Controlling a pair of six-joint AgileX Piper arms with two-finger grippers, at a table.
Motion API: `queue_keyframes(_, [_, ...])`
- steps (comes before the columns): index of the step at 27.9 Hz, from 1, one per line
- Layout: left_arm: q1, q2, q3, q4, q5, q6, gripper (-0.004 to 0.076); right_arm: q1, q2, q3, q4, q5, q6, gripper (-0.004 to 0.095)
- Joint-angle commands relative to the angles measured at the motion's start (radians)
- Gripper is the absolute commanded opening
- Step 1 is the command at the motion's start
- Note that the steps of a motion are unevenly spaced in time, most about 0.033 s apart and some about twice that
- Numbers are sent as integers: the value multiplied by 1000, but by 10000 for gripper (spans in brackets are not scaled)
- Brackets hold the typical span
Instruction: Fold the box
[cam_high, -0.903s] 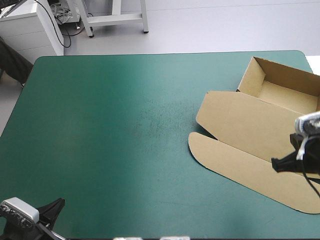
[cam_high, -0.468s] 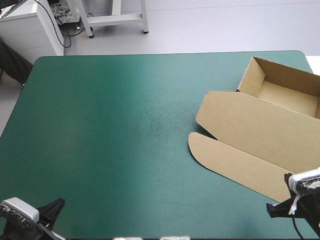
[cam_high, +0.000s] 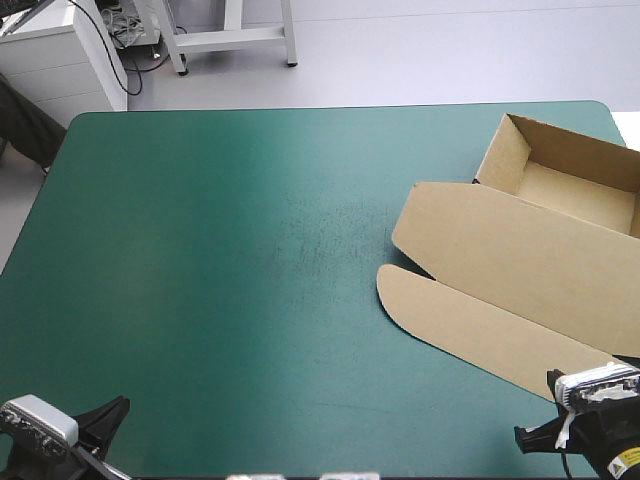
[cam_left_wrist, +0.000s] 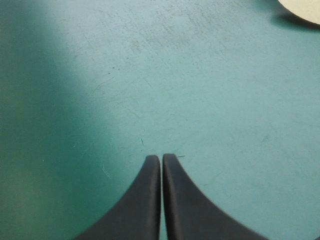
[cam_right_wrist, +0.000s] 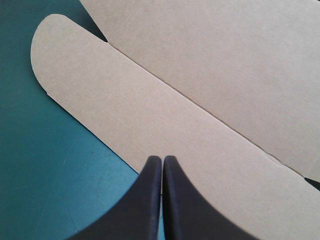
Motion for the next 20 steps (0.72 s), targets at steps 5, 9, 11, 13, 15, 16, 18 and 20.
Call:
queue_keyframes(5, [-9, 16, -24, -7, -71, -5, -8, 3, 11, -18, 30, -87, -10, -15])
queue_keyframes(9, [-9, 16, -24, -11, -70, -5, -8, 3, 11, -18, 37, -87, -12, -20])
queue_keyframes(11, [-9, 16, -24, -11, -68, -5, -8, 3, 11, -18, 37, -87, -12, -20])
queue_keyframes(13, [-9, 16, -24, -11, -68, -5, -8, 3, 11, -18, 37, -87, -12, -20])
queue_keyframes(15, [-9, 16, -24, -11, -64, -5, -8, 3, 11, -18, 37, -87, -12, -20])
queue_keyframes(16, [-9, 16, -24, -11, -64, -5, -8, 3, 11, -18, 37, -87, -12, -20])
queue_keyframes(18, [-9, 16, -24, -11, -64, -5, -8, 3, 11, -18, 37, -87, -12, -20])
queue_keyframes(20, [-9, 16, -24, -11, -64, -5, -8, 3, 11, -18, 37, -87, -12, -20])
